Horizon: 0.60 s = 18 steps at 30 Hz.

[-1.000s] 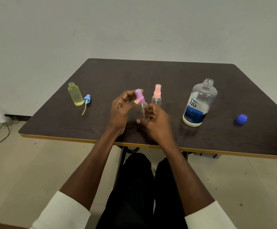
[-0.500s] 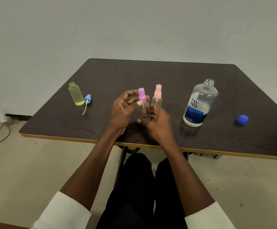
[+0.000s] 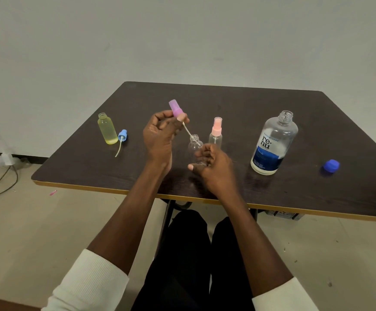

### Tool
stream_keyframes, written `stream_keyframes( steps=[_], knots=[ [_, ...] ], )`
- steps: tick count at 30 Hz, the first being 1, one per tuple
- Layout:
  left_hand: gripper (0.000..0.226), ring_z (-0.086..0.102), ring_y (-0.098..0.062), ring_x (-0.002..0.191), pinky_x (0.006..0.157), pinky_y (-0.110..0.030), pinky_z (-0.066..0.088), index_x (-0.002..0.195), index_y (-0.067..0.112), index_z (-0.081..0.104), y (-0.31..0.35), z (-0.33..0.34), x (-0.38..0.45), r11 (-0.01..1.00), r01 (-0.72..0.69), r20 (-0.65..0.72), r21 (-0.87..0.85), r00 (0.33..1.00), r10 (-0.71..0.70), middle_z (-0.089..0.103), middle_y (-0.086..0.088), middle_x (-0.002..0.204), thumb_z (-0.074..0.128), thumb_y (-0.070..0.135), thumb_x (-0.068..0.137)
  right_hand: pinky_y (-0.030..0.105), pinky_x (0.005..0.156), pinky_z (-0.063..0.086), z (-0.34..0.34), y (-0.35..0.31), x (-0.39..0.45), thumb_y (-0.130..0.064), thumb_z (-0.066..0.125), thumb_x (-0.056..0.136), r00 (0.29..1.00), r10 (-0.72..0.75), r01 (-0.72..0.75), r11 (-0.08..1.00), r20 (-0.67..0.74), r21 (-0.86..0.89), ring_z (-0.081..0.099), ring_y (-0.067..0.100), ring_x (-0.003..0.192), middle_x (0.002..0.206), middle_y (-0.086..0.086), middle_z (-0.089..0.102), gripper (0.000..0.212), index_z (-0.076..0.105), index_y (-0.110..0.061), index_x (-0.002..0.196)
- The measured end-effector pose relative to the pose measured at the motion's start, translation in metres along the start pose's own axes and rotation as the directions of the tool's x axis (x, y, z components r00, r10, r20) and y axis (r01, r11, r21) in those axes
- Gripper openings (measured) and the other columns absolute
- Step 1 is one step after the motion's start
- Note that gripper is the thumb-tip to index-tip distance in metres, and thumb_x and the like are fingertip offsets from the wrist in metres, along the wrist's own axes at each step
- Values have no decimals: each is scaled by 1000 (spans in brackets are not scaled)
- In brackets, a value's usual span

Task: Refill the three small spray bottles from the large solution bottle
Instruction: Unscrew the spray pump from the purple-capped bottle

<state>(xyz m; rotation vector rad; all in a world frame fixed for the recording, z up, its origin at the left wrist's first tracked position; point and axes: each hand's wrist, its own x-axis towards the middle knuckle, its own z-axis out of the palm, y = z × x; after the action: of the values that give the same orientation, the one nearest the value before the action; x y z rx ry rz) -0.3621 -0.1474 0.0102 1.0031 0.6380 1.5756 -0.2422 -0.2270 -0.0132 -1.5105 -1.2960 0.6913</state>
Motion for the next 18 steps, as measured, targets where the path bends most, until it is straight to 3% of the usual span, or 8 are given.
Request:
stream_keyframes(
  steps=[3, 7, 9, 12, 15, 18],
  knots=[
    [29, 75, -26, 88, 87, -39, 60, 109, 5, 63, 4, -4, 17, 1000, -7, -105, 25, 994, 10, 76, -17, 101, 79, 11, 85, 31, 88, 56, 0, 0, 0, -13, 82, 75, 1000, 2, -2, 1000, 0, -5, 64, 3, 94, 102, -10, 66, 41, 55, -31, 99],
    [24, 74, -16, 80, 77, -29, 59, 102, 7, 69, -2, -22, 36, 960, 40, -248, 279, 968, 32, 76, -8, 91, 82, 18, 85, 29, 88, 55, -1, 0, 0, -13, 82, 75, 1000, -4, 4, 1000, -5, -5, 63, 3, 94, 101, -11, 66, 42, 52, -37, 92],
    [19, 70, -9, 74, 73, -26, 56, 94, 13, 72, -9, -35, 41, 875, 72, -269, 479, 961, 68, 74, 1, 83, 82, 26, 85, 30, 88, 55, 0, 1, 0, -13, 82, 75, 1000, -9, 9, 1000, -6, -12, 63, 2, 94, 100, -11, 66, 41, 52, -37, 91],
    [22, 67, -10, 76, 76, -29, 55, 91, 14, 74, -16, -52, 43, 643, 99, -227, 759, 967, 119, 73, 3, 81, 77, 36, 89, 32, 89, 55, 1, 3, 1, -14, 82, 75, 1000, -10, 10, 1000, -11, -12, 63, 3, 94, 99, -12, 66, 40, 52, -37, 89],
    [26, 68, -18, 80, 82, -33, 54, 91, 9, 74, -19, -61, 47, 509, 112, -214, 854, 966, 148, 72, -1, 83, 73, 35, 93, 32, 89, 56, 0, 3, 1, -15, 82, 74, 1000, -10, 10, 1000, -11, -12, 64, 3, 93, 99, -11, 66, 40, 53, -36, 90],
    [29, 69, -25, 85, 84, -37, 53, 88, 8, 72, -20, -64, 50, 442, 136, -232, 887, 958, 171, 73, -6, 85, 70, 37, 93, 35, 90, 56, 1, 4, 2, -13, 82, 74, 1000, -6, 6, 1000, -5, -2, 64, 4, 94, 100, -11, 66, 41, 52, -37, 90]
  ],
)
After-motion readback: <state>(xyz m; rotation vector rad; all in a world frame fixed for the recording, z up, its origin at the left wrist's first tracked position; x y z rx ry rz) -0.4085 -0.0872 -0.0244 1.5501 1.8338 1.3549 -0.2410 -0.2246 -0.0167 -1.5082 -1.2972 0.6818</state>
